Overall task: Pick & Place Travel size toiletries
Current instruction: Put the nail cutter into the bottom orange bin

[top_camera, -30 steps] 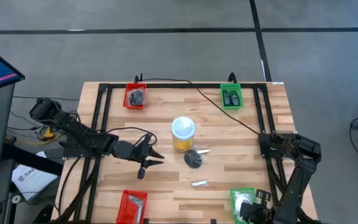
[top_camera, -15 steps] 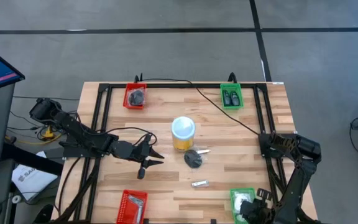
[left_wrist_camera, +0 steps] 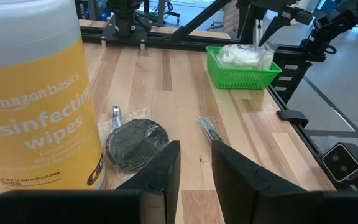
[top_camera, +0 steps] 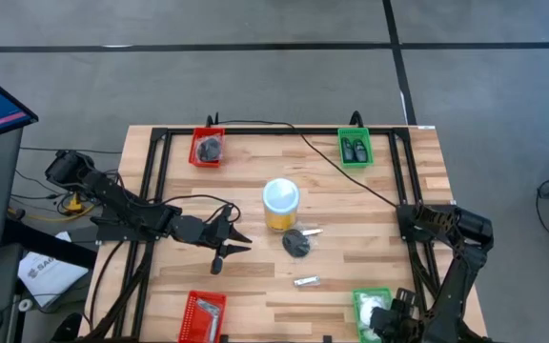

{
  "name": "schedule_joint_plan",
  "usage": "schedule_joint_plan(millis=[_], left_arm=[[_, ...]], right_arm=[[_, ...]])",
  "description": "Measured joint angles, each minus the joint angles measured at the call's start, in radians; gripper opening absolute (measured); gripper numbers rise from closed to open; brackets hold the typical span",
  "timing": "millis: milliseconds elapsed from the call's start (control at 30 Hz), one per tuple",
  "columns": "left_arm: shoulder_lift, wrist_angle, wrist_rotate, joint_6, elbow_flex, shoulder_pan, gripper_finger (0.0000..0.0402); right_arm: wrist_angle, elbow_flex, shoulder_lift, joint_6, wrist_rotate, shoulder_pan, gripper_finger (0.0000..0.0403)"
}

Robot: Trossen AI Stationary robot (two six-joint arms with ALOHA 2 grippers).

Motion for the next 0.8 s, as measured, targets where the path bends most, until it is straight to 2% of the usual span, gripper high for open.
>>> schedule_joint_plan(millis=[267, 500, 800], left_arm=[[0.000, 0.000, 0.000, 0.000, 0.000, 0.000, 0.0084], [0.000, 0.000, 0.000, 0.000, 0.000, 0.000, 0.0084], [0.000, 0.000, 0.000, 0.000, 0.000, 0.000, 0.0084]], right_arm=[[-0.003, 0.000, 0.000, 0.003, 0.005, 0.006, 0.0229], [-0.082, 0.006, 0.000, 0.020, 0.012, 0.012, 0.0217], [-0.118, 0.062, 0.000, -0.051, 0.109, -0.035, 0.0218]])
